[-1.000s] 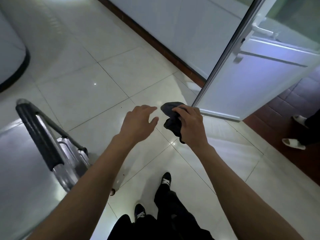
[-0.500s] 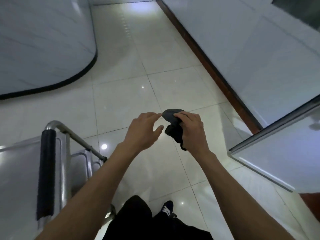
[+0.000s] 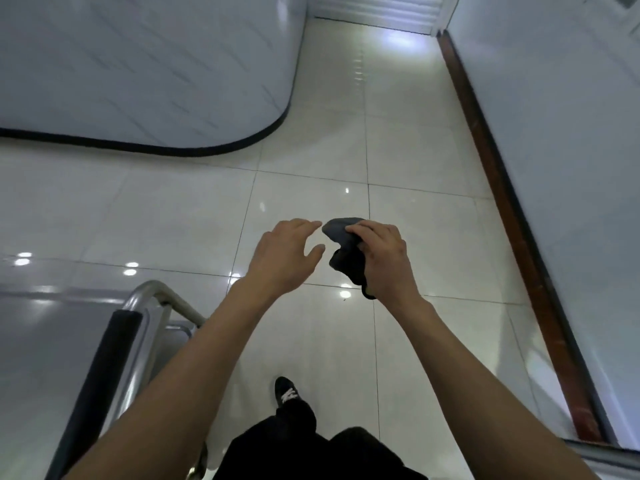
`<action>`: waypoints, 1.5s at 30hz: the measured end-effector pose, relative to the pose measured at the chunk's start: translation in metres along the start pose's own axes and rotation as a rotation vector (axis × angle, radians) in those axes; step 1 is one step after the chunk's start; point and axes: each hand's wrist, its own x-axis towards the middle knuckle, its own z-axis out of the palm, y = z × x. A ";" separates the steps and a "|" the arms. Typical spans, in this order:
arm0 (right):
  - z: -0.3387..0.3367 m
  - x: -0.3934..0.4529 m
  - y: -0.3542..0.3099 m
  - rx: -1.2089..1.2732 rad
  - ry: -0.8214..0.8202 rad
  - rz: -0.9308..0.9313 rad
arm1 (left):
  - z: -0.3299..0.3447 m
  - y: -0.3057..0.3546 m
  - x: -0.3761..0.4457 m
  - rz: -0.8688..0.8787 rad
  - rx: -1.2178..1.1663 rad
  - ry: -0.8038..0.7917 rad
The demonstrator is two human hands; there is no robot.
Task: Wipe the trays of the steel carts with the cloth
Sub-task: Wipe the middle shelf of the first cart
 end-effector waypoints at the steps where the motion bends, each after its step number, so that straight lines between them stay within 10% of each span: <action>1: 0.003 0.019 0.001 0.005 -0.001 -0.012 | -0.004 -0.006 0.013 -0.002 0.000 0.011; 22: 0.176 0.374 -0.016 0.401 -0.457 -0.302 | -0.071 -0.153 0.246 -0.469 0.072 0.293; 45: 0.373 0.553 -0.237 0.386 -0.998 -0.818 | -0.188 -0.375 0.229 -1.036 0.116 0.763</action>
